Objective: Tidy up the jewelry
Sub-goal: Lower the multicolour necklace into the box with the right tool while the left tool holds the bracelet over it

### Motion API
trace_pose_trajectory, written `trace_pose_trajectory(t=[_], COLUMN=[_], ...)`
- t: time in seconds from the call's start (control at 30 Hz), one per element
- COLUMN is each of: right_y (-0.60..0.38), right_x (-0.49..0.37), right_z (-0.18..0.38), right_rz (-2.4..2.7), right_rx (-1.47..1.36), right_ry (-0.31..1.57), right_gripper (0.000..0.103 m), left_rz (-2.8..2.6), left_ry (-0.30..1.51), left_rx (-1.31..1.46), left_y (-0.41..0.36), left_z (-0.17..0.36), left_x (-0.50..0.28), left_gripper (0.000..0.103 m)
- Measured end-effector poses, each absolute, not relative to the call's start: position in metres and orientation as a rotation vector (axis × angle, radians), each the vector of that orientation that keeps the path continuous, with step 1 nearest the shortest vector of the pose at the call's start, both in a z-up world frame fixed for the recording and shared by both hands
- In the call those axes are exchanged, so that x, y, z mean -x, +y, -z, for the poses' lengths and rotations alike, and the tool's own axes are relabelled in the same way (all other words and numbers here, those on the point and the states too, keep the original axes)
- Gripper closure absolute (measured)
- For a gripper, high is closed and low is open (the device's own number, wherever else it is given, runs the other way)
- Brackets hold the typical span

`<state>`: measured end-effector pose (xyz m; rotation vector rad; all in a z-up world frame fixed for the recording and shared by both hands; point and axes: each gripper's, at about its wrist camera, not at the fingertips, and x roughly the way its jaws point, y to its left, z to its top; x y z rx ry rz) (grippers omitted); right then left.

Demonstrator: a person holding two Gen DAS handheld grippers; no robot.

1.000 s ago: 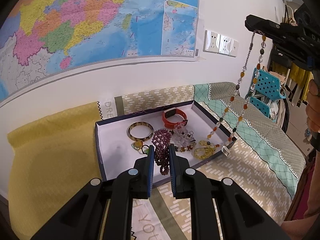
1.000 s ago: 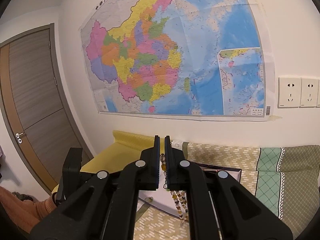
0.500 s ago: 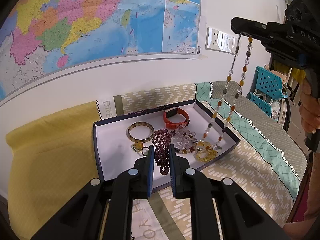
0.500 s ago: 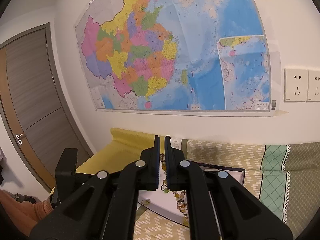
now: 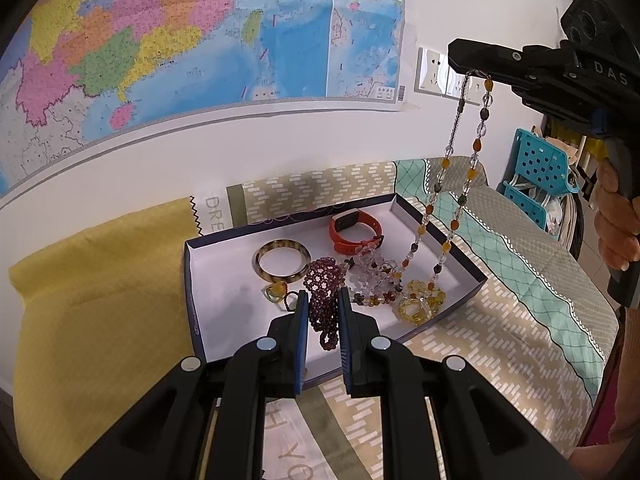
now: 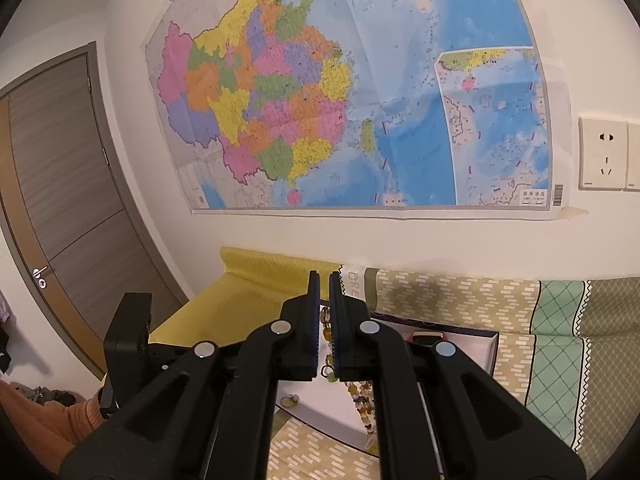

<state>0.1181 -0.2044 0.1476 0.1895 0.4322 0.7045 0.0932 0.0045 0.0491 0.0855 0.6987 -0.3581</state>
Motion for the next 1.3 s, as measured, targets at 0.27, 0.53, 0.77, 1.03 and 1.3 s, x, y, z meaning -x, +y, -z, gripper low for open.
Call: trace_pose_trajectory(t=[0.27,0.53,0.77,1.03,1.3], right_y=[-0.206,-0.208,-0.207,-0.207,-0.206], right_x=[-0.125,-0.129,-0.133,-0.136,-0.139], right_z=[-0.141,-0.135,-0.129,-0.124,-0.116], right_rz=[-0.7,-0.694,-0.694,-0.69,-0.688], right_rx=[-0.197,-0.202,-0.199,-0.202,-0.207], right_ry=[0.452,0.467,0.484,0.498,0.518], right_gripper=[0.098,0.098,0.098,0.098,0.098], left_rz=[0.355,0.351,0.346,0.338,0.33], left_ry=[0.709,0.717,0.719,0.721,0.735], left_rx=[-0.088,-0.088,-0.091,-0.096,-0.097], left_y=[0.004,0.004,0.003,0.003,0.003], left_z=[-0.044,-0.041,-0.039,-0.037,-0.032], left_x=[-0.097,-0.1,-0.101,-0.103,-0.105], left_gripper=[0.091,0.091,0.091,0.091,0.091])
